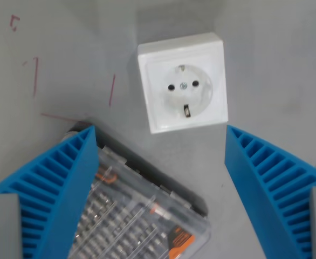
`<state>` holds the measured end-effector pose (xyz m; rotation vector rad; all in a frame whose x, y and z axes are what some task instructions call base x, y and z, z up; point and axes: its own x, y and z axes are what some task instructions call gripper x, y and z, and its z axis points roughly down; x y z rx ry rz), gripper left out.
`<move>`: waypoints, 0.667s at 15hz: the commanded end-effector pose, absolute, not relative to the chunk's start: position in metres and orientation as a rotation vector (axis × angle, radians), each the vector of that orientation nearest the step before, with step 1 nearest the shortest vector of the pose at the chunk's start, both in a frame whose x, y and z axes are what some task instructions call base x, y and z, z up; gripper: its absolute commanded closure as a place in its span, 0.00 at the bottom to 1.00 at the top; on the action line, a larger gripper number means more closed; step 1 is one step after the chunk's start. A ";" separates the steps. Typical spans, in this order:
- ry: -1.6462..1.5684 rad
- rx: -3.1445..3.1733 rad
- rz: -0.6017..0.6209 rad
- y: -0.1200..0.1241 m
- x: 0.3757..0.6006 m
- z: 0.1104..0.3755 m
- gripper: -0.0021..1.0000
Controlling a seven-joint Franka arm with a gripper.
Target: Move above the white socket
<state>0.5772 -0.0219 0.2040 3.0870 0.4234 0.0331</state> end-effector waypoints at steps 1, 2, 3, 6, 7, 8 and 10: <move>0.623 3.068 0.019 -0.029 0.590 0.197 0.00; 0.625 3.069 0.024 -0.030 0.591 0.195 0.00; 0.632 3.068 0.029 -0.031 0.593 0.193 0.00; 0.638 3.070 0.032 -0.033 0.596 0.187 0.00; 0.635 3.072 0.034 -0.034 0.597 0.185 0.00; 0.636 3.073 0.035 -0.034 0.598 0.183 0.00; 0.631 3.077 0.026 -0.035 0.600 0.181 0.00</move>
